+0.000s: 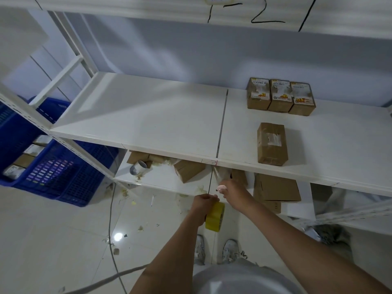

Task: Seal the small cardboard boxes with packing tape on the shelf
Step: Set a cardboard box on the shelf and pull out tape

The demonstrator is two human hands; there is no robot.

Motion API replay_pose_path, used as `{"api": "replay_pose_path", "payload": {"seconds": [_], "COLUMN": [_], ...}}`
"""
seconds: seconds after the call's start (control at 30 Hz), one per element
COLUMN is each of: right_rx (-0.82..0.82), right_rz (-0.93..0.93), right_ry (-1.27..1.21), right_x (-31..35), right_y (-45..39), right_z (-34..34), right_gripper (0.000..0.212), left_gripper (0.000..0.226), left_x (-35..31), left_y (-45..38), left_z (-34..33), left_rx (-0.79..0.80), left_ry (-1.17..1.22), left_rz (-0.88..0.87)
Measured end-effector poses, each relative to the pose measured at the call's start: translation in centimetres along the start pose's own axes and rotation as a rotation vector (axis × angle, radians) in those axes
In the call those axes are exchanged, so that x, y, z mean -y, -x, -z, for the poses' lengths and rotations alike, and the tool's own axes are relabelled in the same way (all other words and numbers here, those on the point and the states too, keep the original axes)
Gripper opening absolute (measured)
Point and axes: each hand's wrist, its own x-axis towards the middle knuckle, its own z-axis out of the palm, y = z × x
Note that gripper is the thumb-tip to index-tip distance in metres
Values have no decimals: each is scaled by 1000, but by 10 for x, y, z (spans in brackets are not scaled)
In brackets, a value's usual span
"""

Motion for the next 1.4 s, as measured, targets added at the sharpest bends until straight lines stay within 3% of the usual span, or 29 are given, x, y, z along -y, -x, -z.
{"api": "replay_pose_path", "payload": {"seconds": [0.43,0.6,0.7,0.77,0.8,0.83,0.93,1.1,1.3,1.4], "right_rx": [-17,-30,-36,-26,-27,-45,-135,-257,-383,-503], "right_rz": [70,79,45,11,-12,-33,-125,-305,-410,-429], "right_ry": [192,197,210,177,124,49,-147,-381,-404,-362], "right_x": [3,-2,-10,-20,-24,-29,-39,-48,-73,-89], "right_y": [-4,2,8,11,14,17,22,30,47,53], "right_z": [-10,-10,-13,-12,-10,-7,4,32,79,106], "right_gripper": [11,21,14,30,26,16,25,20,18,23], "left_gripper": [9,9,10,11,12,11,3,12,20,13], "left_x": [-5,-4,-3,5,12,18,18,-19,-51,-67], "left_y": [-2,-6,-9,-6,-6,-4,3,9,14,18], "left_z": [3,2,0,5,8,11,14,0,-32,-48], "left_rx": [-13,-32,-89,-136,-139,-124,-102,-32,58,92], "left_ry": [-4,-30,-125,-217,-197,-154,-54,-25,-39,-40], "left_rz": [5,17,2,4,19,35,50,-70,-133,-182]}}
